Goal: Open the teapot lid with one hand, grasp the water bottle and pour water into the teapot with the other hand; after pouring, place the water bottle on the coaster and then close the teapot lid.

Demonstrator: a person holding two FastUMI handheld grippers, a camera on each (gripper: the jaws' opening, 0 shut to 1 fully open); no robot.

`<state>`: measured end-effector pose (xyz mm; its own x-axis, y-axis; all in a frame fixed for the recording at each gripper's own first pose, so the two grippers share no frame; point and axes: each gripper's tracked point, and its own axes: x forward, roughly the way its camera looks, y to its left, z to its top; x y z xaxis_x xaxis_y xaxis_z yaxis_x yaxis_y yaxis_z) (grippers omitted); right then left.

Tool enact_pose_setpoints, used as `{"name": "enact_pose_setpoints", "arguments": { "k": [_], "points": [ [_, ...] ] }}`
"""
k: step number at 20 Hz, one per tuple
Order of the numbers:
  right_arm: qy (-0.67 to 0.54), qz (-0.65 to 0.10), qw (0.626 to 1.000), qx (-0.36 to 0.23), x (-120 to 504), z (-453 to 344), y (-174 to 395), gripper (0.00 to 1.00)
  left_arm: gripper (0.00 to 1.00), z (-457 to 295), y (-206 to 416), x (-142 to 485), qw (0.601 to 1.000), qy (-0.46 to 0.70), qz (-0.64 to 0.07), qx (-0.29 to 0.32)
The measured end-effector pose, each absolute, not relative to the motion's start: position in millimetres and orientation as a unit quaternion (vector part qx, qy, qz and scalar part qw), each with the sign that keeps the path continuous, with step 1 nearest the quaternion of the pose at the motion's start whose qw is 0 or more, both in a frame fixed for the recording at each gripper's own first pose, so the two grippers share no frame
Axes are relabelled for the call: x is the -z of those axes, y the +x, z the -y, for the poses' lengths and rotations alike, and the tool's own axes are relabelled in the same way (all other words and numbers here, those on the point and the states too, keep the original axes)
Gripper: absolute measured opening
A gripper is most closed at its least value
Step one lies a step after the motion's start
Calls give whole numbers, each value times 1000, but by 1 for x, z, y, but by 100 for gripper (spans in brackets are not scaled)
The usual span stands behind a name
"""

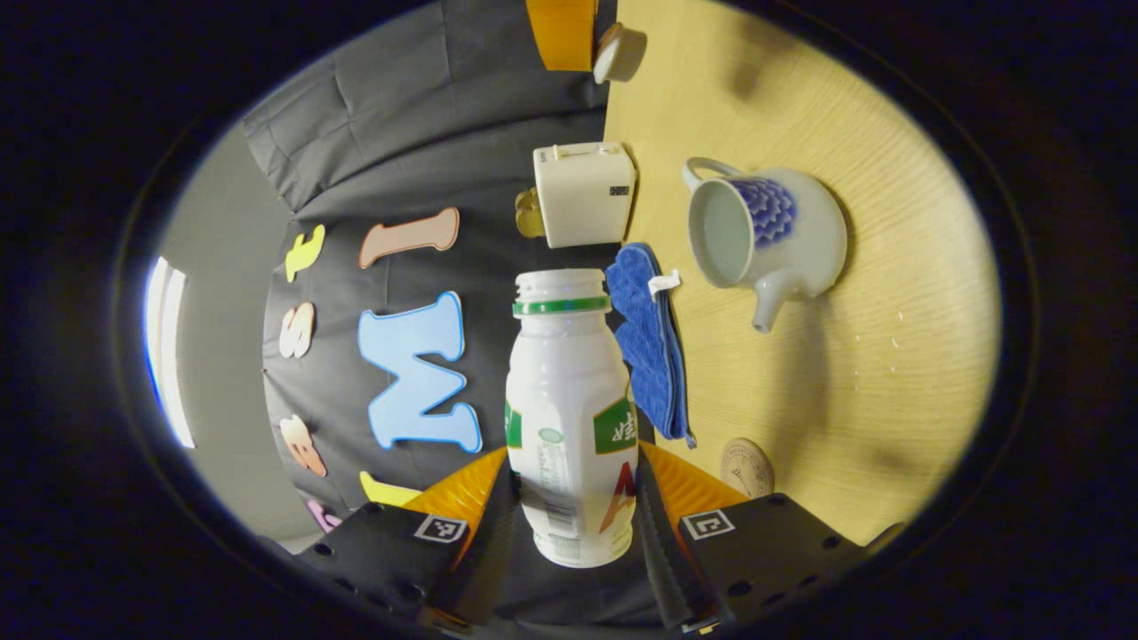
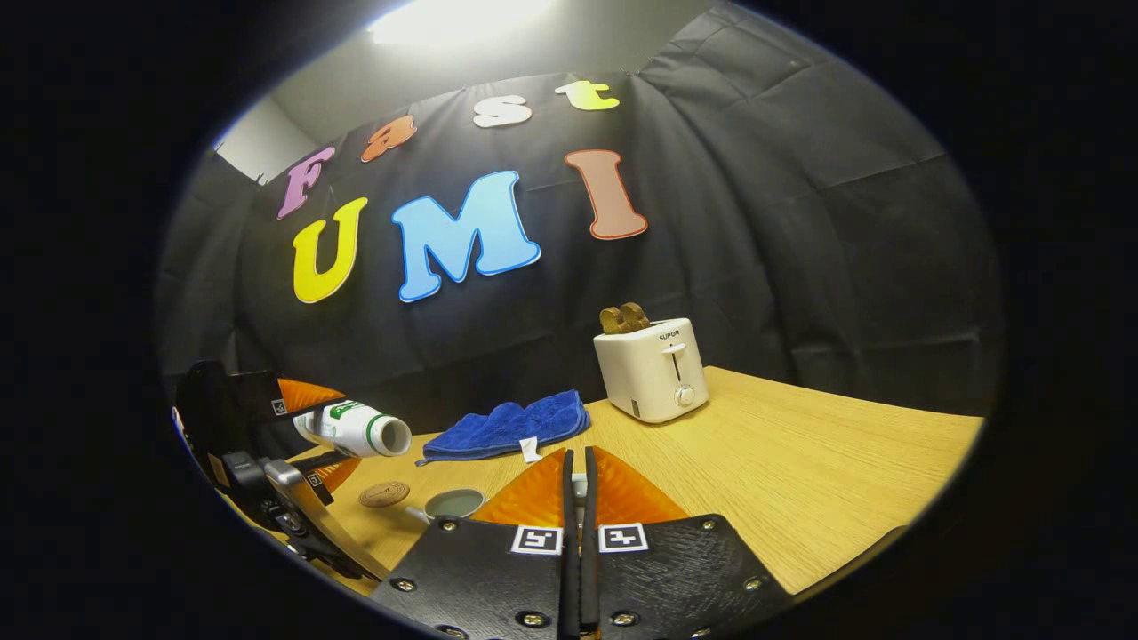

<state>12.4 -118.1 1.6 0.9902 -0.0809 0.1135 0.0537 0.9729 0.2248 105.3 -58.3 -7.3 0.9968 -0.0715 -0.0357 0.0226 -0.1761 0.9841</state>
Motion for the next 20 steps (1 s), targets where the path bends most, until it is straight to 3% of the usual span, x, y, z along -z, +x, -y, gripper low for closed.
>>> {"name": "enact_pose_setpoints", "arguments": {
  "k": [5, 6, 7, 14, 15, 20],
  "points": [
    [110, 59, 992, 32, 0, 117, 12, 0, 77, 60, 105, 4, 619, 784, 25, 35],
    [111, 59, 992, 32, 0, 117, 13, 0, 73, 60, 105, 5, 617, 785, 24, 37],
    [111, 59, 992, 32, 0, 118, 13, 0, 77, 59, 106, 5, 616, 786, 24, 38],
    [111, 57, 992, 30, 0, 116, 13, 0, 77, 57, 107, 1, 604, 796, 25, 37],
    [112, 57, 992, 30, 1, 116, 13, 0, 73, 57, 108, 1, 603, 797, 25, 37],
    [113, 56, 992, 30, 1, 116, 13, 0, 77, 56, 110, -2, 592, 805, 28, 38]
  ]
}}
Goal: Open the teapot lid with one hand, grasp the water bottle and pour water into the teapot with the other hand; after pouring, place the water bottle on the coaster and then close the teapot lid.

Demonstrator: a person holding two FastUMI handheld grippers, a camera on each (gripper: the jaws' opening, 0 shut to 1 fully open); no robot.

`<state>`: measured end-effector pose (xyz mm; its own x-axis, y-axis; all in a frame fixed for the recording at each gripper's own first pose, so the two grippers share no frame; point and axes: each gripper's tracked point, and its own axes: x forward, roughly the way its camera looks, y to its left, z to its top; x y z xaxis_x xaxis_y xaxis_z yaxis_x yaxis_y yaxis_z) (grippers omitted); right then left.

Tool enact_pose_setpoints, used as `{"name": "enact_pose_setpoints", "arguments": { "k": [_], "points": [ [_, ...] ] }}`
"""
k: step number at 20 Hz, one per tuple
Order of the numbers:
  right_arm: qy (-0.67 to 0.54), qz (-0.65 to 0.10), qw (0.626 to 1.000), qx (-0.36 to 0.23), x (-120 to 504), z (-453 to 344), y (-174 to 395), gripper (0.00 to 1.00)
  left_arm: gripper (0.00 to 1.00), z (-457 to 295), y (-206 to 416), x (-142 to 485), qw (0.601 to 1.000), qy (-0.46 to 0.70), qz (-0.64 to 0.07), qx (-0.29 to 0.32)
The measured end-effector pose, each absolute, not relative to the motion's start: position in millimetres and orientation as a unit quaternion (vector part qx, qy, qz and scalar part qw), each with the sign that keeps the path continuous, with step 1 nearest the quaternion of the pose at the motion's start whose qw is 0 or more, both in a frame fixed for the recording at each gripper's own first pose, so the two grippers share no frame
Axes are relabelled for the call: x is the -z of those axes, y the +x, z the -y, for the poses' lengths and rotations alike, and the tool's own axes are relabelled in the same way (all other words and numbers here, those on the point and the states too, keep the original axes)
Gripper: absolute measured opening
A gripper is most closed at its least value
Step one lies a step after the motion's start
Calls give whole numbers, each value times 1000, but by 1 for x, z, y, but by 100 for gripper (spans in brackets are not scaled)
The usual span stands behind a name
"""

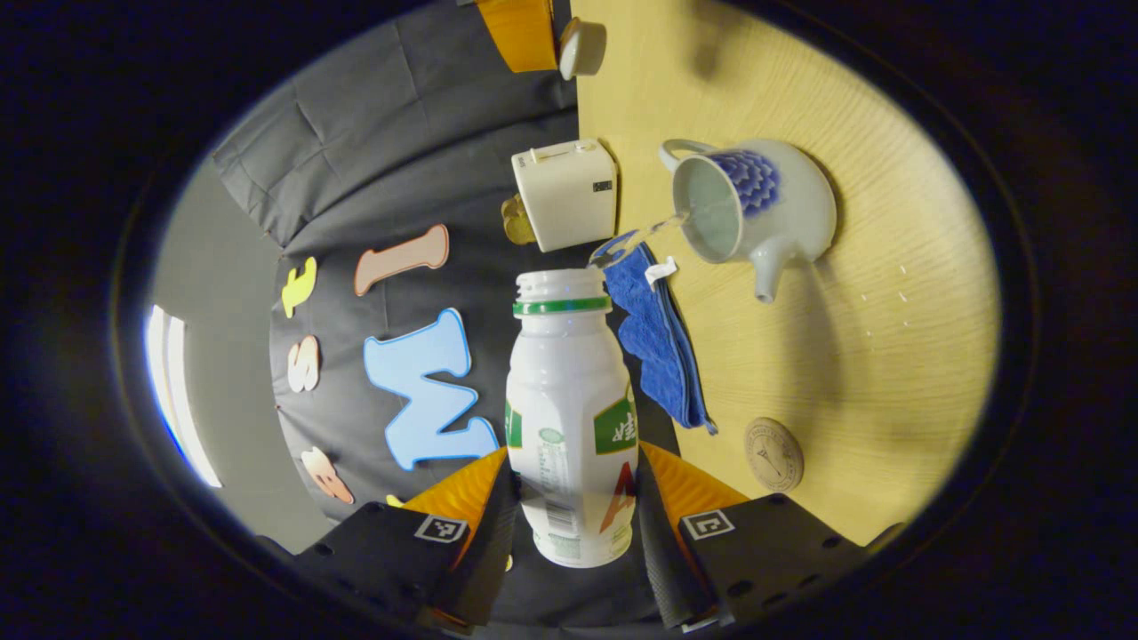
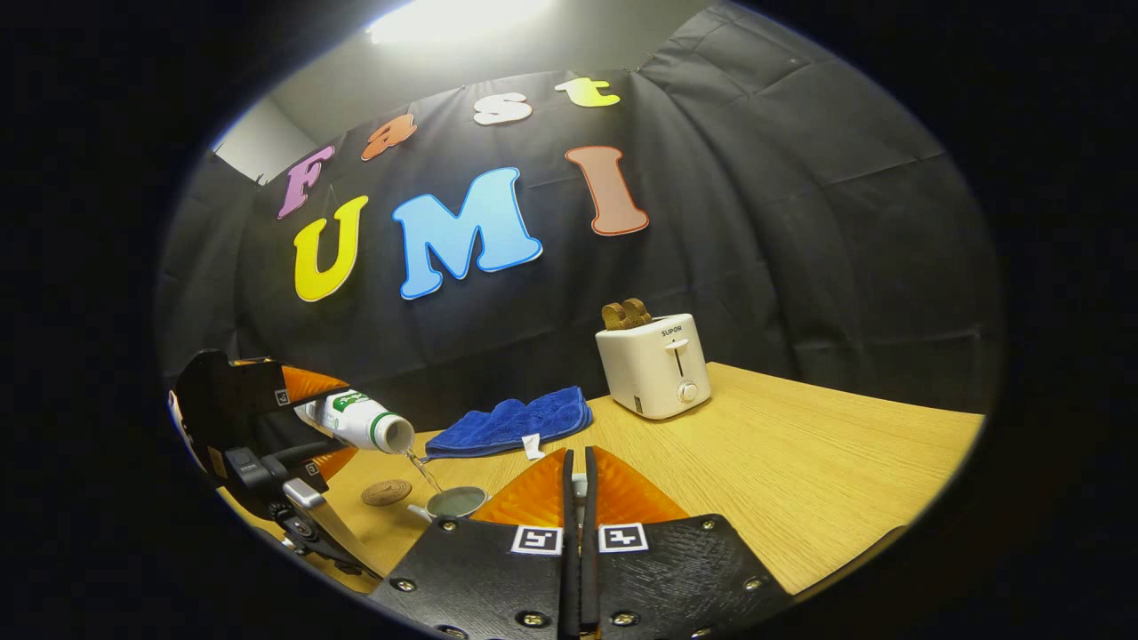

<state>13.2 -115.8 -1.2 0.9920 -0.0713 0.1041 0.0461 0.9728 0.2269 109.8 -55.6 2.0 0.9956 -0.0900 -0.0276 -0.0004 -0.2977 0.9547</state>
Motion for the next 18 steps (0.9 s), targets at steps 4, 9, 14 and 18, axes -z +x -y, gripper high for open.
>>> {"name": "enact_pose_setpoints", "arguments": {
  "k": [4, 9, 14, 18],
  "points": [
    [114, 55, 992, 29, 1, 116, 13, 0, 68, 56, 110, -3, 583, 811, 33, 37],
    [113, 53, 992, 28, 2, 115, 13, 1, 68, 56, 112, -5, 567, 822, 37, 34],
    [113, 52, 992, 27, 3, 115, 14, 1, 68, 52, 115, -9, 554, 831, 41, 34],
    [113, 53, 992, 28, 3, 115, 13, 1, 68, 58, 115, -12, 539, 840, 49, 32]
  ]
}}
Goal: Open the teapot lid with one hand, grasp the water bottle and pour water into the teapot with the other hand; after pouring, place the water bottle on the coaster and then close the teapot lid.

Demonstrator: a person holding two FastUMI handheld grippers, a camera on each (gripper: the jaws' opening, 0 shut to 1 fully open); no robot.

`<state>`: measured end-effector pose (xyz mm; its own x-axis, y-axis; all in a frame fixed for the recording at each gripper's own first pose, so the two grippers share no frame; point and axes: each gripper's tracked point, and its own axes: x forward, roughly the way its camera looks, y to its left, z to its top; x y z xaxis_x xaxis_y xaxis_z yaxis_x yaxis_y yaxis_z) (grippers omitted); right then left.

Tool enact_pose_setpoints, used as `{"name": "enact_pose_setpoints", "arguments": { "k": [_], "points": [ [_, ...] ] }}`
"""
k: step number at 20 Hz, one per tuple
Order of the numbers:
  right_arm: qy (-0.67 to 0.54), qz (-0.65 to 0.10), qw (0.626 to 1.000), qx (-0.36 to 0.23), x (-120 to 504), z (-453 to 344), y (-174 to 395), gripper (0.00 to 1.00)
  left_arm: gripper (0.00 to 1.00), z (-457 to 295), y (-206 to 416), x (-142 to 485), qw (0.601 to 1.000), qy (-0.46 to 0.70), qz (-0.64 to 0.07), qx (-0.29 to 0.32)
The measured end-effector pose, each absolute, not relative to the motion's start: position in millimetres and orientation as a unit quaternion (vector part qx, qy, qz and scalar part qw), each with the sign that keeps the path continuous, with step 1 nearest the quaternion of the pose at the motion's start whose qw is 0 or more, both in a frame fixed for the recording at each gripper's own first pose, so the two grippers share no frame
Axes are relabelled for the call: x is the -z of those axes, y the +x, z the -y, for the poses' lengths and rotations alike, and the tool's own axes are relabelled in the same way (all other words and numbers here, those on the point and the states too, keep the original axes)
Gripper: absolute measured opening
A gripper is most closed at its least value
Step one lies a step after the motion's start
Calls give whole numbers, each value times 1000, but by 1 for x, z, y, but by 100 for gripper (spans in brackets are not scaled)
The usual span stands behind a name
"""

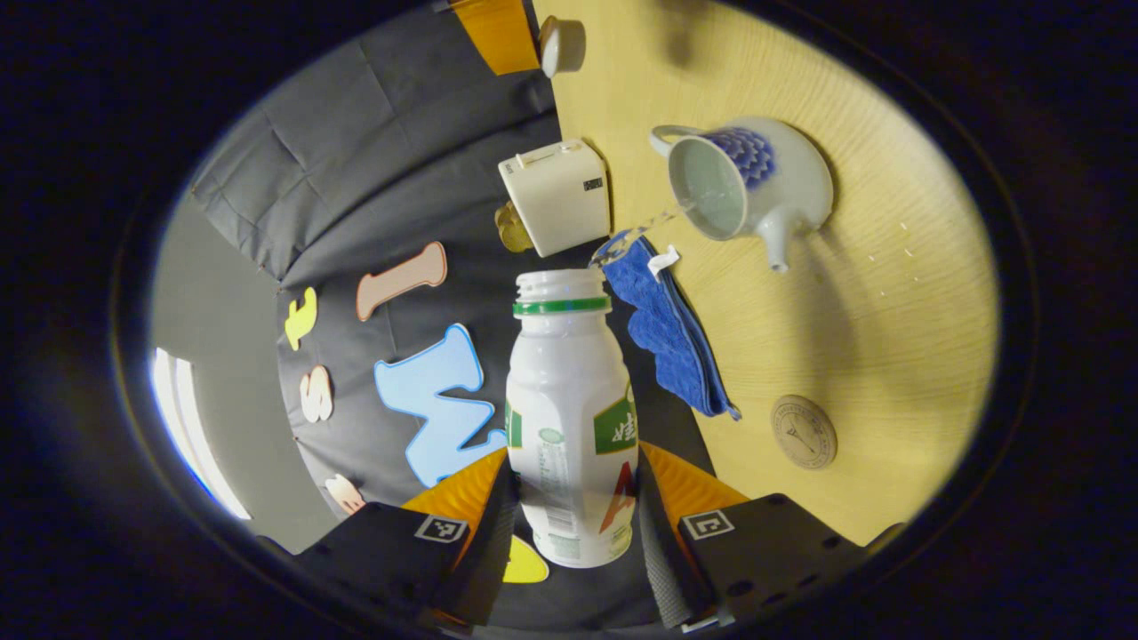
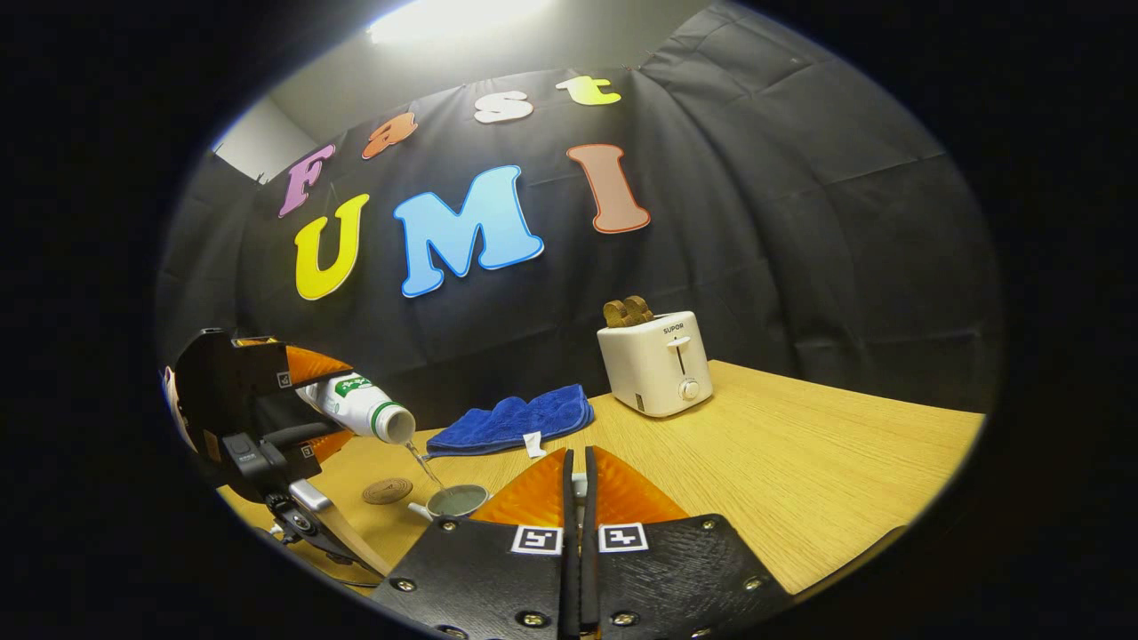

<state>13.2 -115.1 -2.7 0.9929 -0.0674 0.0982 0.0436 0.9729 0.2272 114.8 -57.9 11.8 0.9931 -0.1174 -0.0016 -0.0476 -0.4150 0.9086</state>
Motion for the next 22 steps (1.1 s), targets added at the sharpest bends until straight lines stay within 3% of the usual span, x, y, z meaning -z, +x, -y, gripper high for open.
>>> {"name": "enact_pose_setpoints", "arguments": {
  "k": [1, 3, 5, 13, 14, 15, 22],
  "points": [
    [113, 53, 992, 28, 3, 115, 14, 1, 73, 59, 114, -12, 535, 843, 52, 32],
    [114, 53, 992, 28, 3, 115, 14, 1, 68, 60, 115, -14, 527, 848, 56, 31],
    [114, 53, 992, 27, 4, 114, 14, 1, 77, 60, 117, -15, 516, 854, 61, 30],
    [116, 54, 991, 25, 3, 114, 13, 1, 77, 64, 115, -18, 481, 873, 77, 27],
    [116, 54, 991, 24, 3, 114, 13, 0, 69, 66, 115, -18, 477, 875, 79, 27],
    [116, 55, 991, 24, 2, 114, 14, 0, 77, 68, 113, -18, 473, 877, 83, 27],
    [122, 60, 990, 28, 1, 117, 12, 0, 73, 78, 106, -16, 442, 890, 105, 27]
  ]
}}
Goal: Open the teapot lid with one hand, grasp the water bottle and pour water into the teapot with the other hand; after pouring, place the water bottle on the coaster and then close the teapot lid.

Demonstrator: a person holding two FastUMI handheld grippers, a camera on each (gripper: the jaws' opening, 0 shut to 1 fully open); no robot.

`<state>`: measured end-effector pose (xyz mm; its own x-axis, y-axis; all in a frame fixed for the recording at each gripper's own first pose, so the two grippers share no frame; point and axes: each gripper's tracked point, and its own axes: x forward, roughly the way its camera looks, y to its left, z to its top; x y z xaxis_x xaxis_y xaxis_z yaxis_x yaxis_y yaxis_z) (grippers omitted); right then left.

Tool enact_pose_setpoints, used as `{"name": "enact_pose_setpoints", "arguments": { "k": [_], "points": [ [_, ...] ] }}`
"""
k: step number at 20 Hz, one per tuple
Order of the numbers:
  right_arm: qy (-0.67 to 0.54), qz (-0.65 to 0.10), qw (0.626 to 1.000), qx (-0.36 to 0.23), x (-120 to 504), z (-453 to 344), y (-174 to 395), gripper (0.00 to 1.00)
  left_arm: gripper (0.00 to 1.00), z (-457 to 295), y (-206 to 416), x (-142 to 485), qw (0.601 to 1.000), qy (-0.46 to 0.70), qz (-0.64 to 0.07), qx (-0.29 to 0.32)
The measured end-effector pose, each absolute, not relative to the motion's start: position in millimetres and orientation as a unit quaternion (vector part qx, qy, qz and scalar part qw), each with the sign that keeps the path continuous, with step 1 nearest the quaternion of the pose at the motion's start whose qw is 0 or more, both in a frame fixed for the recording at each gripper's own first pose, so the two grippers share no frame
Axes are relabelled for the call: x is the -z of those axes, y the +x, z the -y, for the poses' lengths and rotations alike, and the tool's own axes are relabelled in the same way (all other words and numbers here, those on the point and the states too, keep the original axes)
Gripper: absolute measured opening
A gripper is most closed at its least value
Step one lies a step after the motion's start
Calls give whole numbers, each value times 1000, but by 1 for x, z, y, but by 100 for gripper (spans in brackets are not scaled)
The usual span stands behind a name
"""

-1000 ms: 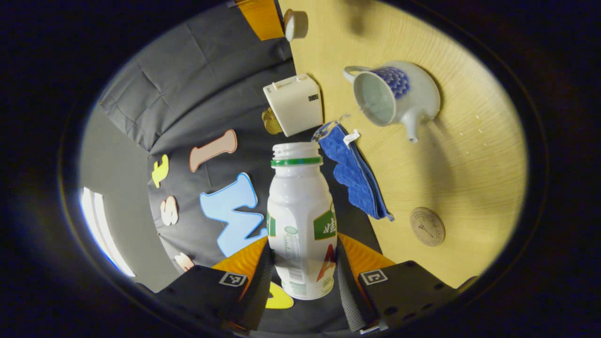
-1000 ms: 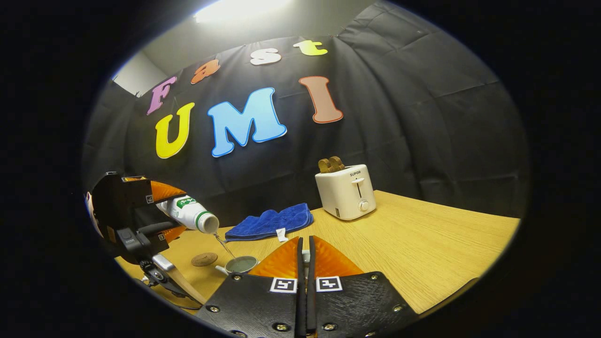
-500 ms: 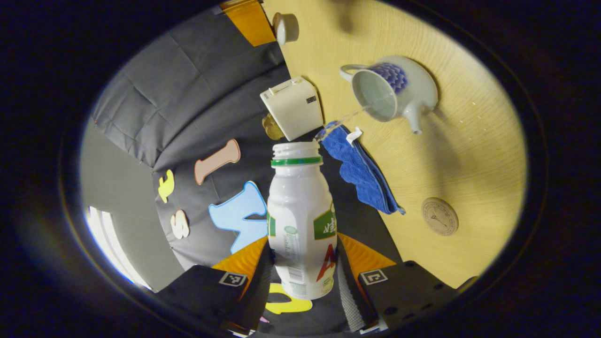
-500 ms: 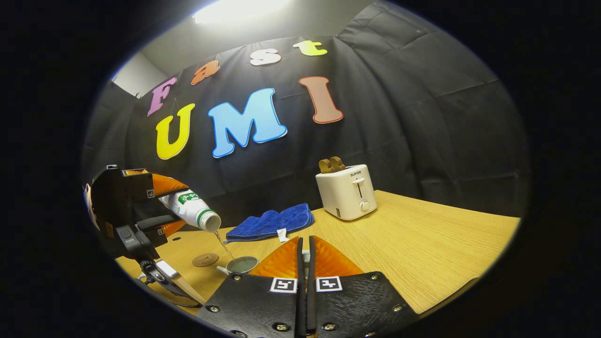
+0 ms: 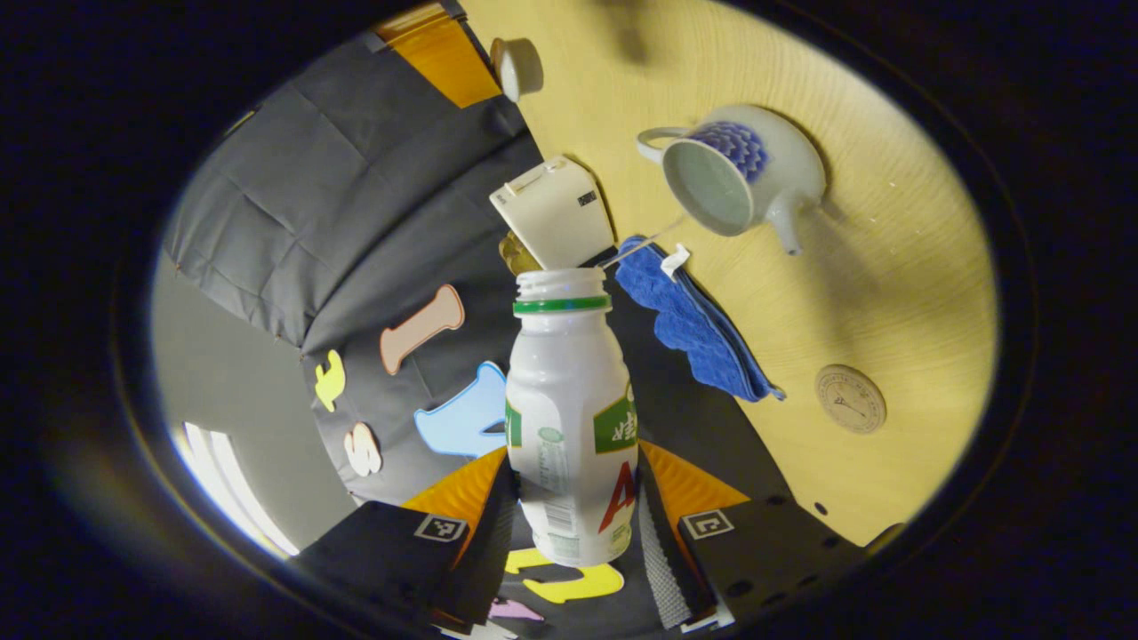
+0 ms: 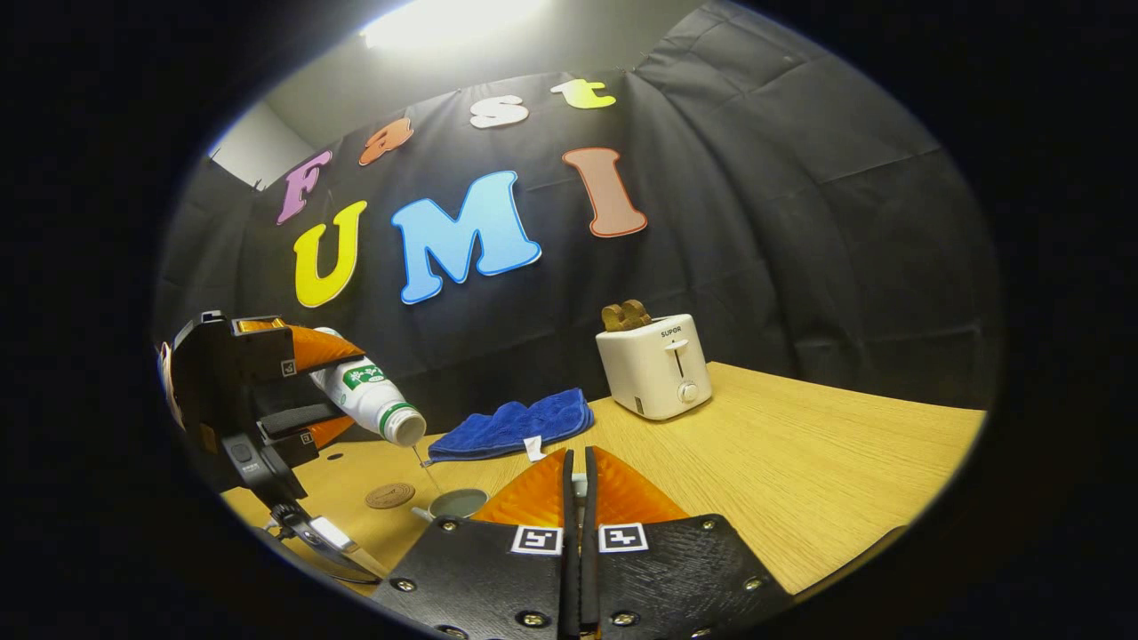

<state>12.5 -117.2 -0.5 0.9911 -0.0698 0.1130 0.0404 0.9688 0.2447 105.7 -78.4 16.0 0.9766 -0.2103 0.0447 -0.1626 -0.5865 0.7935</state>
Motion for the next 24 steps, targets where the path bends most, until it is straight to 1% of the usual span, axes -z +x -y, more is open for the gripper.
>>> {"name": "enact_pose_setpoints", "arguments": {
  "k": [2, 3, 5, 7, 8, 9, 10, 11, 12, 13, 14, 15, 18, 19, 22, 23, 24],
  "points": [
    [123, 59, 990, 27, 1, 118, 13, 0, 73, 79, 105, -16, 433, 894, 114, 26],
    [125, 58, 990, 27, 1, 118, 13, 0, 77, 80, 104, -16, 426, 896, 120, 24],
    [129, 57, 990, 26, 1, 119, 13, 0, 77, 85, 101, -8, 412, 902, 131, 23],
    [132, 58, 989, 30, 2, 122, 13, 1, 77, 85, 102, -3, 416, 899, 133, 27],
    [133, 58, 989, 31, 3, 123, 13, 1, 73, 86, 101, -4, 426, 895, 131, 32],
    [134, 58, 989, 32, 2, 123, 13, 1, 77, 86, 101, -2, 446, 886, 125, 39],
    [134, 58, 989, 33, 2, 123, 14, 1, 78, 85, 102, 2, 468, 874, 120, 48],
    [132, 58, 989, 34, 3, 123, 14, 1, 73, 83, 105, 5, 488, 864, 115, 55],
    [130, 57, 989, 35, 3, 123, 14, 1, 77, 77, 109, 2, 507, 853, 110, 61],
    [128, 57, 990, 35, 3, 123, 14, 1, 77, 73, 110, 7, 526, 841, 103, 67],
    [126, 57, 990, 35, 4, 123, 15, 1, 72, 70, 111, 11, 547, 829, 97, 71],
    [123, 57, 990, 34, 3, 122, 15, 1, 77, 65, 113, 15, 569, 814, 89, 76],
    [121, 58, 991, 30, 3, 120, 15, 1, 77, 53, 116, 30, 643, 759, 58, 89],
    [122, 57, 991, 27, 3, 118, 16, 1, 73, 49, 114, 34, 666, 739, 48, 91],
    [120, 52, 991, 20, 6, 114, 19, 0, 77, 37, 108, 34, 726, 681, 38, 86],
    [118, 51, 992, 18, 7, 113, 20, 0, 77, 34, 105, 33, 745, 661, 37, 84],
    [117, 50, 992, 15, 6, 110, 20, 0, 73, 33, 102, 32, 763, 640, 38, 82]
  ]
}}
